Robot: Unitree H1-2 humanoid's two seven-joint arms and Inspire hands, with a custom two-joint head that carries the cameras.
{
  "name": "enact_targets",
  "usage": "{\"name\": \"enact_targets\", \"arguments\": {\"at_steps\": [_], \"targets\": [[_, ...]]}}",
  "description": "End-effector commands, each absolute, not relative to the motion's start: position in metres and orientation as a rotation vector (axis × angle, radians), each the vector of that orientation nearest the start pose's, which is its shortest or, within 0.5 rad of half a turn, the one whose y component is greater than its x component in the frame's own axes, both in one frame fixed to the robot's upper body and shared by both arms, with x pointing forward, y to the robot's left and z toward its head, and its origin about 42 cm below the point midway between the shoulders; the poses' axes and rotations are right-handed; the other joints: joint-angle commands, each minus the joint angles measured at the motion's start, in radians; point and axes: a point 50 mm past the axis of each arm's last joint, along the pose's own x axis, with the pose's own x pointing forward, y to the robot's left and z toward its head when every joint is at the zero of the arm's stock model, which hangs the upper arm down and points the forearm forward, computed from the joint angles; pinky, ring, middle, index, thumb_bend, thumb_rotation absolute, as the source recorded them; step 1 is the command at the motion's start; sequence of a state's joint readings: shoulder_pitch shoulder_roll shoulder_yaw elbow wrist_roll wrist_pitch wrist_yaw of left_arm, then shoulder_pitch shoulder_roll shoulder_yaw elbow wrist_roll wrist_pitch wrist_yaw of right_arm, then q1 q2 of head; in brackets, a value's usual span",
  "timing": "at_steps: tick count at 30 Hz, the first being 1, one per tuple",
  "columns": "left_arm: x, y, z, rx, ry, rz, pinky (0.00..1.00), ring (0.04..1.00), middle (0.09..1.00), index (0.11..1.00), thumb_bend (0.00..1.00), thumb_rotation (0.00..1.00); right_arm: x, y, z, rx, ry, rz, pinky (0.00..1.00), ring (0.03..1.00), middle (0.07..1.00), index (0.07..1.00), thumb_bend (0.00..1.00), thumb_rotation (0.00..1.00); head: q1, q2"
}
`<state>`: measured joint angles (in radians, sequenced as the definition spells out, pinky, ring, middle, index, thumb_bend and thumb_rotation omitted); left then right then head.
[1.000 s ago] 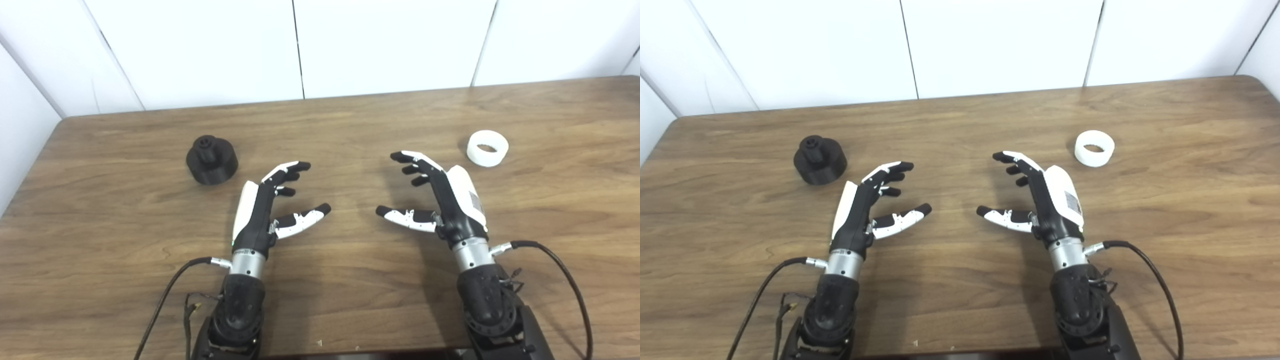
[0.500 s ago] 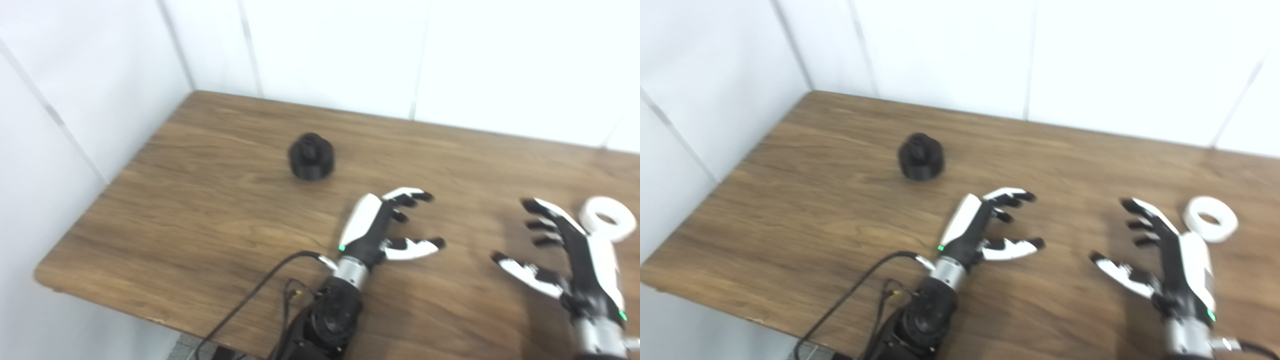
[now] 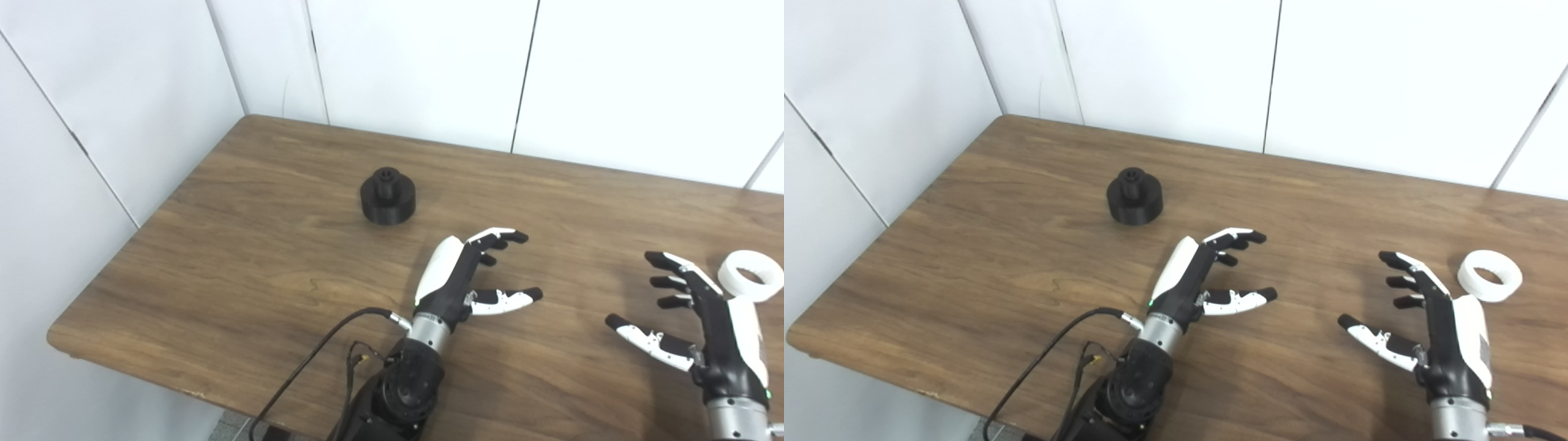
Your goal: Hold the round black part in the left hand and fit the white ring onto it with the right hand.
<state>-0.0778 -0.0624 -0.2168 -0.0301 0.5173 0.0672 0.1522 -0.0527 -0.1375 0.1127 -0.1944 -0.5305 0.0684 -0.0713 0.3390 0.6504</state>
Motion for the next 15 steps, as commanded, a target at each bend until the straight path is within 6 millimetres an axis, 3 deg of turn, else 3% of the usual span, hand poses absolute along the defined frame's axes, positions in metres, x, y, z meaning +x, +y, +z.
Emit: {"name": "enact_targets", "arguments": {"at_steps": [1,15], "targets": [[0.311,0.138,0.151,0.48,-0.243,0.004,0.7,0.803,0.823,0.723,0.69,0.19,0.299,-0.218,0.172,-0.647,-0.293,-0.034,0.58,0.707,0.788,0.761,0.72,0.13,0.0,0.0],[0.328,0.196,0.171,0.571,-0.259,0.143,0.74,0.814,0.833,0.745,0.7,0.19,0.302,-0.221,0.171,-0.635,-0.309,-0.041,0.56,0.699,0.781,0.756,0.73,0.1,0.001,0.001]]}}
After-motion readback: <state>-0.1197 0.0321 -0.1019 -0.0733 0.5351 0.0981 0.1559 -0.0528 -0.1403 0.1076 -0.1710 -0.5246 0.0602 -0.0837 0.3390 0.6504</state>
